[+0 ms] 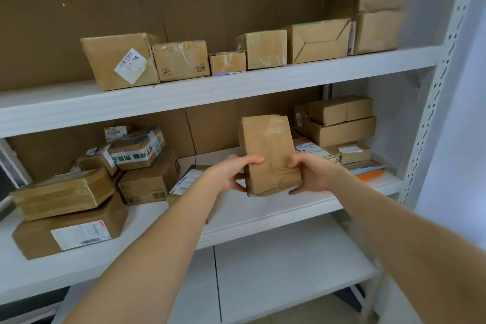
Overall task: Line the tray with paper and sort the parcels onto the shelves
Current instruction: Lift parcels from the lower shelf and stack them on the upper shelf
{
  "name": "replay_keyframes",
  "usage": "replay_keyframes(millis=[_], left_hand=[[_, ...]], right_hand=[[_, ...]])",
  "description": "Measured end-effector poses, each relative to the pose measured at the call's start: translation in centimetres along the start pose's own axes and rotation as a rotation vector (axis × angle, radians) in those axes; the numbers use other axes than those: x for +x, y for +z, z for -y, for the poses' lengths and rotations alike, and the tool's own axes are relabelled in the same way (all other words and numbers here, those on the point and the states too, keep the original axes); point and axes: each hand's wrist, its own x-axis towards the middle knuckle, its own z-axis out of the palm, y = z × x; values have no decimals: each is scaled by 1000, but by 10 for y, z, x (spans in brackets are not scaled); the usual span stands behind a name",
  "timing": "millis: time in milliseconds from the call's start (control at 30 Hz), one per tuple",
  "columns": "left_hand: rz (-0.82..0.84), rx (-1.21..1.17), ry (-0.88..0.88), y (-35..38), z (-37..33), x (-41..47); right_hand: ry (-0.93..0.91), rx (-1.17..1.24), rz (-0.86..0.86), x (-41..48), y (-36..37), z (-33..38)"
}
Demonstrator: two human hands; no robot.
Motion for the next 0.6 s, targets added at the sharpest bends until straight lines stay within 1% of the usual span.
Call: replay_keyframes(millis=[100,200,300,467,600], left_hand=[[16,64,43,6,-11,-14],[26,143,123,13,-27,-28],[37,185,190,23,-47,-36],[48,219,299,45,-94,-56],[73,218,413,61,-136,-72]], right_hand=[[7,-15,50,-12,-5,10],[17,-23,80,-27,-10,21],[-10,-20,121,-44,-18,35],[-151,-42,74,-76,-32,72],[-274,42,-22,-101,-40,108]])
